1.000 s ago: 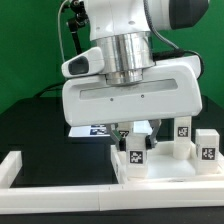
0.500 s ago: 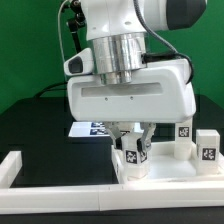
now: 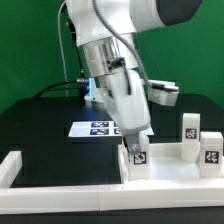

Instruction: Assemble square table

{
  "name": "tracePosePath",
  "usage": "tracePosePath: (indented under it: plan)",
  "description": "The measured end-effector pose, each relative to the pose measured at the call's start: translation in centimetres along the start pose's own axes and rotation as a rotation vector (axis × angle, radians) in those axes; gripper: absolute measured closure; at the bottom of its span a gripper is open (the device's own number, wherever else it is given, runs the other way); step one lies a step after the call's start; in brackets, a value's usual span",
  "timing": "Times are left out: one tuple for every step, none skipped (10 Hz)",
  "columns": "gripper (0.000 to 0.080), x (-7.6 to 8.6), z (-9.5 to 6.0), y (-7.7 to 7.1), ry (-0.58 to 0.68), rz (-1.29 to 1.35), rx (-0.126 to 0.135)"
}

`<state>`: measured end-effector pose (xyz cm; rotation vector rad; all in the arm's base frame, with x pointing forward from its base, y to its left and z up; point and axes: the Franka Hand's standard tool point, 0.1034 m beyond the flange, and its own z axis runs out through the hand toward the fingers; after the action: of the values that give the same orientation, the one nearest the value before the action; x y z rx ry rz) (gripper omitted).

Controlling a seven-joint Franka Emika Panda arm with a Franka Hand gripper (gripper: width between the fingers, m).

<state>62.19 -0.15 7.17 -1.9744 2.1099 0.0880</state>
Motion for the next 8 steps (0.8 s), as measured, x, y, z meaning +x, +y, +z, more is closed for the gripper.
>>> tracePosePath:
  plan:
    - [0.0505, -0.16, 0.01, 0.01, -0.001, 0.066, 0.000]
    - [0.0505, -0.15, 0.01, 0.00, -0.002, 0.108, 0.001]
    - [0.0505, -0.15, 0.01, -0.01, -0.002, 0.157, 0.002]
    - [0.0505, -0.16, 0.02, 0.00, -0.001, 0.110, 0.001]
    - [0.0505, -0.17, 0.02, 0.00, 0.004, 0.055, -0.003]
    - [0.0347, -0.24, -0.03, -0.07, 0.024, -0.137, -0.014]
    - [0.0223, -0.44, -0.03, -0.19, 0.042, -0.346, -0.025]
    - [0.0223, -0.72, 0.05, -0.21, 0.046, -0.447, -0.025]
